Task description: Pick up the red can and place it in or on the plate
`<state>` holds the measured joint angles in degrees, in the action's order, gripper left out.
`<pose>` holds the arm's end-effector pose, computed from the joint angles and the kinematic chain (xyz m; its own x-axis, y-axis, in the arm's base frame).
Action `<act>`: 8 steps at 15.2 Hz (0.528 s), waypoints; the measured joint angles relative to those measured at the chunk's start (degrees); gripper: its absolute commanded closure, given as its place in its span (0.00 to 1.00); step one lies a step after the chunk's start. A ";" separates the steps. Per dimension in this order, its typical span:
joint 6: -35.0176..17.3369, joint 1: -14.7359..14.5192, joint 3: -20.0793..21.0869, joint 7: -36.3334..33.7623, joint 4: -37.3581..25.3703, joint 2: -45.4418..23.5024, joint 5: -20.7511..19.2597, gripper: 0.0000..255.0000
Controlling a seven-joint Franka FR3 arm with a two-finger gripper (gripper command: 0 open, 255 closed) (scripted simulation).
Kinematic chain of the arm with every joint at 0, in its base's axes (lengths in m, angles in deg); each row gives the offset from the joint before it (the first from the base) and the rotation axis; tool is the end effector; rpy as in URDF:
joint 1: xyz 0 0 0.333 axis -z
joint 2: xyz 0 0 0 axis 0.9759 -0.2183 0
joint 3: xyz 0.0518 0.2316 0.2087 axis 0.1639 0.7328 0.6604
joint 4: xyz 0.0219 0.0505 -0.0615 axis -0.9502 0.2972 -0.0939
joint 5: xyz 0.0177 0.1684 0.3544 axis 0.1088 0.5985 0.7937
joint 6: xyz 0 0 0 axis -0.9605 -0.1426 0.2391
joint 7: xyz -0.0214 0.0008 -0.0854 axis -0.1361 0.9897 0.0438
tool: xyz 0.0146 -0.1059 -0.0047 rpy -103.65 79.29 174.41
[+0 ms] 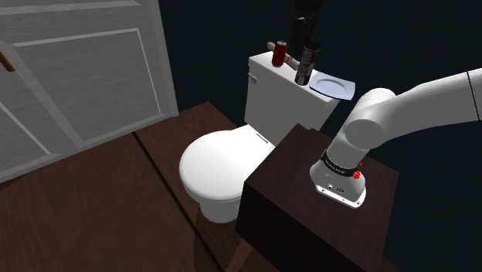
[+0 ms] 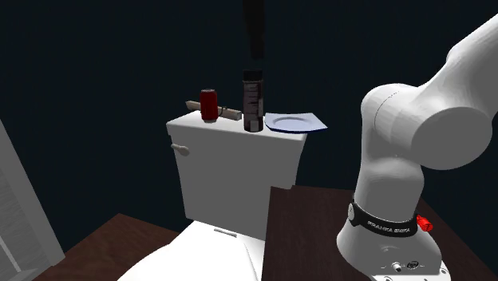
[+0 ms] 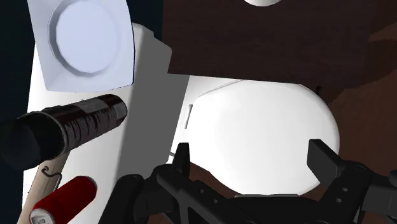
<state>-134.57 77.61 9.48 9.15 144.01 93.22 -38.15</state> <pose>0.2951 0.0020 0.5964 0.9878 0.1063 -0.1135 0.1202 -0.9850 0.1239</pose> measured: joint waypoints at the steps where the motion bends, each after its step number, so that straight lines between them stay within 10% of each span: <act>1: 0.00 0.00 0.00 0.00 0.00 0.00 0.00 0.00; 8: -7.64 1.97 -7.51 7.34 0.04 -5.59 -3.75 0.00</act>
<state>-142.21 79.57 1.97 16.49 144.05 87.63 -41.90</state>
